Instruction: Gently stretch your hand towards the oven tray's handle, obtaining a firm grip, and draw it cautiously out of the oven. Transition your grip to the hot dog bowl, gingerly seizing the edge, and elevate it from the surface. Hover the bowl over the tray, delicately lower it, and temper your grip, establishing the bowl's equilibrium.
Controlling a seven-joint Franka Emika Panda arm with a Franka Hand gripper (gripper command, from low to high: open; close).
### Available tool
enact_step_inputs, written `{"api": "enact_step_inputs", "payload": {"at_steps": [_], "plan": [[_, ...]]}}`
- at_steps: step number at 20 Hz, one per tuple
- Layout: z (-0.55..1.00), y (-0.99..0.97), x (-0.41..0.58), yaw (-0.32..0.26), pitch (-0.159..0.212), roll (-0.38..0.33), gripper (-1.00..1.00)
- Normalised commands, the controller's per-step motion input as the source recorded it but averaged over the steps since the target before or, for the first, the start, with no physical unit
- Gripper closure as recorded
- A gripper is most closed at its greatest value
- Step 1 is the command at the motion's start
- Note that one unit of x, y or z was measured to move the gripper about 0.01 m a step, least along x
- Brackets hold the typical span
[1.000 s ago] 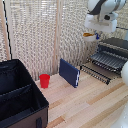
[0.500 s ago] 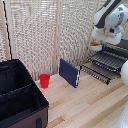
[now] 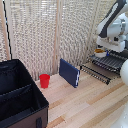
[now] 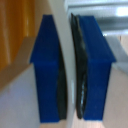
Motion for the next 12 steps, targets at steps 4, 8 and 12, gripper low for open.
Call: {"api": "enact_step_inputs", "payload": {"at_steps": [4,8,12], "plan": [[-0.07,-0.45,0.049,0.0,0.0,0.024,1.0],[0.0,-0.48,0.092,0.0,-0.009,0.021,1.0],[0.0,-0.14,0.015,-0.001,-0.002,0.007,-1.0]]}}
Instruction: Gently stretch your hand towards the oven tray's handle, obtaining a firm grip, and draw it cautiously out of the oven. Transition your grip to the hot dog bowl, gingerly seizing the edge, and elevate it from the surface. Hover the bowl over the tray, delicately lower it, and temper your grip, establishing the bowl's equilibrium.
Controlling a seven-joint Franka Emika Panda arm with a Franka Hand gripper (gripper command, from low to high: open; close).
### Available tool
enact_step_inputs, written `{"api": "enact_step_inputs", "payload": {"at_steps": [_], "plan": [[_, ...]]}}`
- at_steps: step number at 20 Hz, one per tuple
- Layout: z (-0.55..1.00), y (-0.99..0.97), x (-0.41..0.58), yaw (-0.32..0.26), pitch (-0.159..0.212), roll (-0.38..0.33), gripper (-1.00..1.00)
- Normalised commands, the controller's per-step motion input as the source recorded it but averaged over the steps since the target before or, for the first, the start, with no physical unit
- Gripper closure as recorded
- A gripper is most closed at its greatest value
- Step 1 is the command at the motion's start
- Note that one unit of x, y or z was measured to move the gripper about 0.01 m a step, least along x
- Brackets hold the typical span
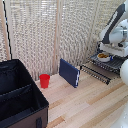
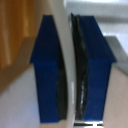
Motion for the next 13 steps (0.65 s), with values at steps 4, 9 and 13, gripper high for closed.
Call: {"api": "enact_step_inputs", "payload": {"at_steps": [4,9,13], "plan": [[0.19,0.01,-0.006,-0.022,-0.055,0.0,-1.0],[0.55,0.0,0.018,-0.072,-0.019,-0.003,-1.0],[0.74,0.03,0.164,-0.121,0.04,-0.002,-1.0]]}}
